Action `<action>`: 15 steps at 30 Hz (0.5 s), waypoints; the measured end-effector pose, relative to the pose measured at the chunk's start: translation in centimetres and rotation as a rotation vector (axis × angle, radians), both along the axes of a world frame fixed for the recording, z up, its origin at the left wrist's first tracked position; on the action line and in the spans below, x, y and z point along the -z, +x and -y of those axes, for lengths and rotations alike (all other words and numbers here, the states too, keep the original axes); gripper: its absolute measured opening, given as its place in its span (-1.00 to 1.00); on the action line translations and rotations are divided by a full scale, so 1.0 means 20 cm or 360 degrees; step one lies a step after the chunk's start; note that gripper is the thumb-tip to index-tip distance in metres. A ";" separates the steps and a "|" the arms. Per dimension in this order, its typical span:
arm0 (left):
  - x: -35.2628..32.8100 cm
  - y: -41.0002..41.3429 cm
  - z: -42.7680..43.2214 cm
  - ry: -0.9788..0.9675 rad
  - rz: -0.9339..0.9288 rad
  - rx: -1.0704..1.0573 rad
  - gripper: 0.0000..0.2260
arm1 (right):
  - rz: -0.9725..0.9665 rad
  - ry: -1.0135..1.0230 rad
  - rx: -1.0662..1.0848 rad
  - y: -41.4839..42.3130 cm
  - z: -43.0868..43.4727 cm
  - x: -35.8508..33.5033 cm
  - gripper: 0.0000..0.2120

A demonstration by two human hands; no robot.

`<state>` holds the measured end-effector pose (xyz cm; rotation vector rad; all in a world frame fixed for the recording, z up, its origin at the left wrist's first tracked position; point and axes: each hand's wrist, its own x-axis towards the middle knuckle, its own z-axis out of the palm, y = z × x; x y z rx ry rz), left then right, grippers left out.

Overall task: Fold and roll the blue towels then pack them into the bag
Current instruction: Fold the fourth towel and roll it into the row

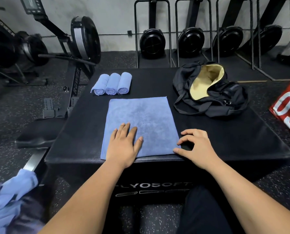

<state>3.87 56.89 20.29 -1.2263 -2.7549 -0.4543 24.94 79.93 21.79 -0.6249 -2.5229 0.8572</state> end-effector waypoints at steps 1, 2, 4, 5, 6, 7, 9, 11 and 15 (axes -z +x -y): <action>0.00 0.01 0.00 -0.0002 -0.0008 -0.0001 -0.38 | -0.0010 -0.0021 0.0000 0.00 0.00 0.00 -0.72; 0.00 0.01 0.00 -0.0002 -0.0010 -0.0001 -0.37 | -0.0015 -0.0027 0.0006 0.01 0.01 -0.01 -0.69; 0.00 0.01 0.00 -0.0003 -0.0007 -0.0006 -0.37 | -0.0020 0.0014 -0.0002 0.03 0.03 0.00 -0.59; 0.01 0.01 0.00 -0.0006 -0.0009 -0.0011 -0.38 | -0.0027 0.0051 -0.0022 0.03 0.05 0.00 -0.56; 0.01 0.01 0.00 -0.0009 -0.0013 -0.0015 -0.38 | -0.0044 0.0065 -0.0033 0.04 0.07 0.00 -0.55; 0.01 0.00 0.00 -0.0016 -0.0019 -0.0017 -0.38 | -0.0071 0.0038 -0.0021 0.04 0.08 0.00 -0.56; 0.01 0.00 0.00 -0.0020 -0.0026 -0.0025 -0.38 | -0.0110 -0.0097 0.0035 0.04 0.08 -0.02 -0.60; 0.01 0.00 0.00 -0.0007 -0.0026 -0.0026 -0.38 | -0.0132 -0.0252 0.0048 0.04 0.07 -0.04 -0.62; 0.02 0.00 0.00 0.0021 -0.0037 -0.0022 -0.38 | -0.0300 -0.0582 0.0017 0.05 0.05 -0.07 -0.62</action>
